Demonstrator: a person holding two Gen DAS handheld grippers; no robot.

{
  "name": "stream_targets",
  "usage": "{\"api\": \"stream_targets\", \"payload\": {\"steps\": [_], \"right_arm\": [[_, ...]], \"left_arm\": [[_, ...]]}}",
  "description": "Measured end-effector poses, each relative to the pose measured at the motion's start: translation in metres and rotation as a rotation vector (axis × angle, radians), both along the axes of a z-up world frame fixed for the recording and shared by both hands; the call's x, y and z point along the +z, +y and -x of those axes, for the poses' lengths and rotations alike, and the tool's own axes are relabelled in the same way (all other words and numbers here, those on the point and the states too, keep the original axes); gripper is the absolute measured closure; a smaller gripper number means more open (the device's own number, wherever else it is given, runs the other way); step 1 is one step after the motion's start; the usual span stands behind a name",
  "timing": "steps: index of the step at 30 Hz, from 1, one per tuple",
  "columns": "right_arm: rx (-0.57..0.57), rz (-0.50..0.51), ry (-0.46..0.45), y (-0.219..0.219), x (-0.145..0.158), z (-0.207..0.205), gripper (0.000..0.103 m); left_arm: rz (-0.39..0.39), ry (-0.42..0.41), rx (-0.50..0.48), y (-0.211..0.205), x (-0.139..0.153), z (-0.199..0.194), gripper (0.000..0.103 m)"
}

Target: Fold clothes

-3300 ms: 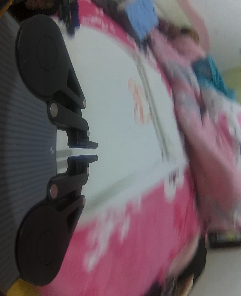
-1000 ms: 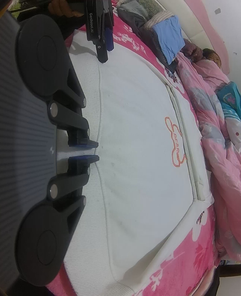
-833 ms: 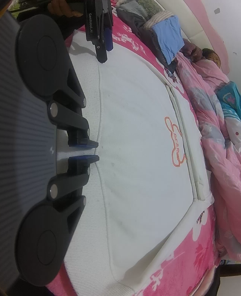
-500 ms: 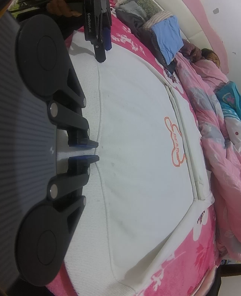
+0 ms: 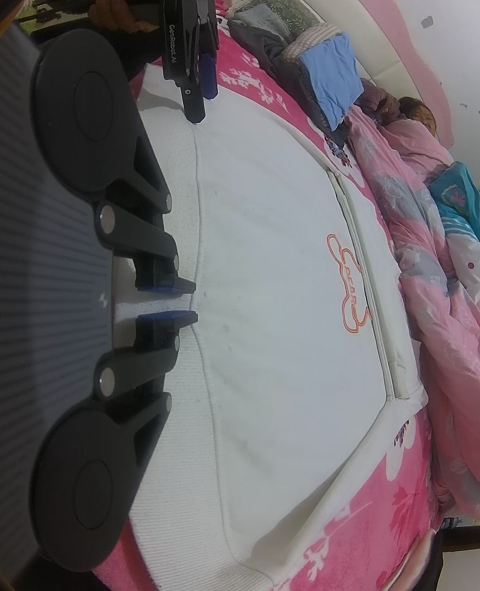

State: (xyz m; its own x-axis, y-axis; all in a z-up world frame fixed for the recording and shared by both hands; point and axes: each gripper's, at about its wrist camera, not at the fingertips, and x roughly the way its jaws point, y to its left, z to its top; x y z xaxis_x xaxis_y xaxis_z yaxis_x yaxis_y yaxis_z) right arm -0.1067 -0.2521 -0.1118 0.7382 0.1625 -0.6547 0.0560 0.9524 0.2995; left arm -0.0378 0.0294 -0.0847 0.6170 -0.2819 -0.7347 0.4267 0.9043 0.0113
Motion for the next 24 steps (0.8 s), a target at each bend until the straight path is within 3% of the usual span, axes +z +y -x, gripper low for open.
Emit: {"api": "stream_targets", "payload": {"steps": [14, 17, 21, 24], "right_arm": [[0.017, 0.003, -0.003, 0.003, 0.001, 0.0, 0.083], [0.031, 0.002, -0.005, 0.006, 0.002, 0.0, 0.075], [0.058, -0.014, -0.008, 0.012, 0.008, 0.0, 0.053], [0.072, 0.029, -0.022, 0.015, 0.022, -0.006, 0.053]], "left_arm": [[-0.001, 0.003, 0.003, 0.0, 0.0, 0.002, 0.035], [-0.002, 0.004, 0.003, 0.0, 0.0, 0.001, 0.035], [-0.004, 0.005, 0.001, 0.001, 0.0, 0.001, 0.035], [-0.009, 0.006, -0.001, 0.001, 0.001, 0.003, 0.035]]}}
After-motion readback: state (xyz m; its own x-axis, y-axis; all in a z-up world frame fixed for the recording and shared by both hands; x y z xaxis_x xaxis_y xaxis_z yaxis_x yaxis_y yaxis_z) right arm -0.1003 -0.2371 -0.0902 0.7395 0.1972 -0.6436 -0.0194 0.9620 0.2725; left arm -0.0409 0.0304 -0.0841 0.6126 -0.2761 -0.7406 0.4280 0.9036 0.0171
